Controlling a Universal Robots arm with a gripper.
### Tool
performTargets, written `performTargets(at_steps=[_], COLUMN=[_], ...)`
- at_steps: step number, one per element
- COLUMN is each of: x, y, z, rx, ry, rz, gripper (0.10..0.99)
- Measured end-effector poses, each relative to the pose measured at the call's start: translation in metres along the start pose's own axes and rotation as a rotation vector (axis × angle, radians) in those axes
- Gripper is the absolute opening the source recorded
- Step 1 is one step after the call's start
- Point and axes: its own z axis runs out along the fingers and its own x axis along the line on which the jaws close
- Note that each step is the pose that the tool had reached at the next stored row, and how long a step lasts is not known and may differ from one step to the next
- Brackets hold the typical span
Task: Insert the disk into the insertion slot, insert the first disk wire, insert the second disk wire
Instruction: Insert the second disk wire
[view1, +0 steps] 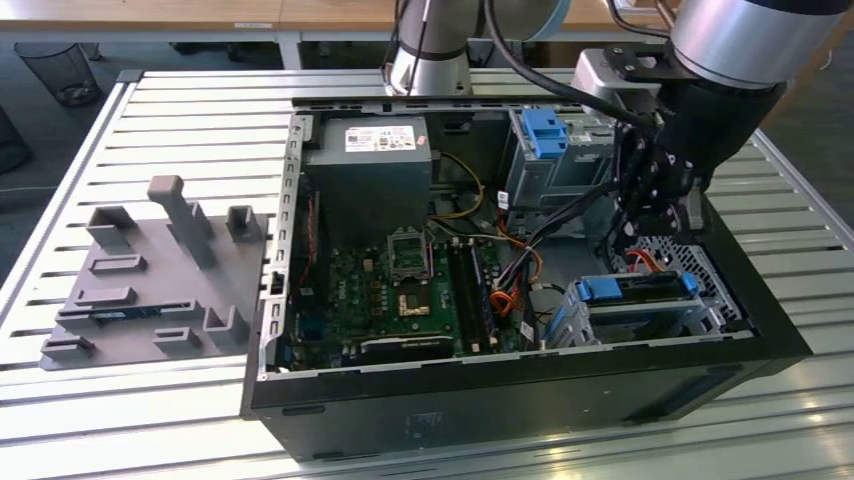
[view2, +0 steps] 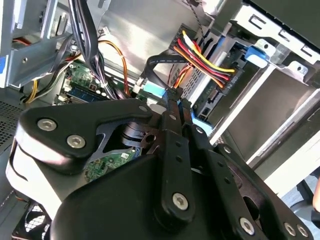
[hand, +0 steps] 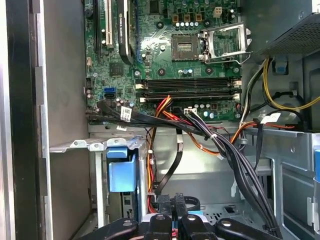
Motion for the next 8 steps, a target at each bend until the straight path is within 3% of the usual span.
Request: performTargets(at_steps=[2, 3, 6, 7, 8], x=[0.003, 0.004, 0.0062, 0.0074, 0.0093], y=[-0.0002, -0.0003, -0.0004, -0.0004, -0.0005], z=[0.0001, 0.0001, 0.0002, 0.0003, 0.0005], rx=[0.0, -0.001, -0.004, -0.004, -0.003], ry=[-0.0074, -0.0199, -0.0734, -0.0849, -0.0894], rz=[0.0, 0.0, 0.001, 0.001, 0.001], gripper=[0.149, 0.149, 0.149, 0.149, 0.149])
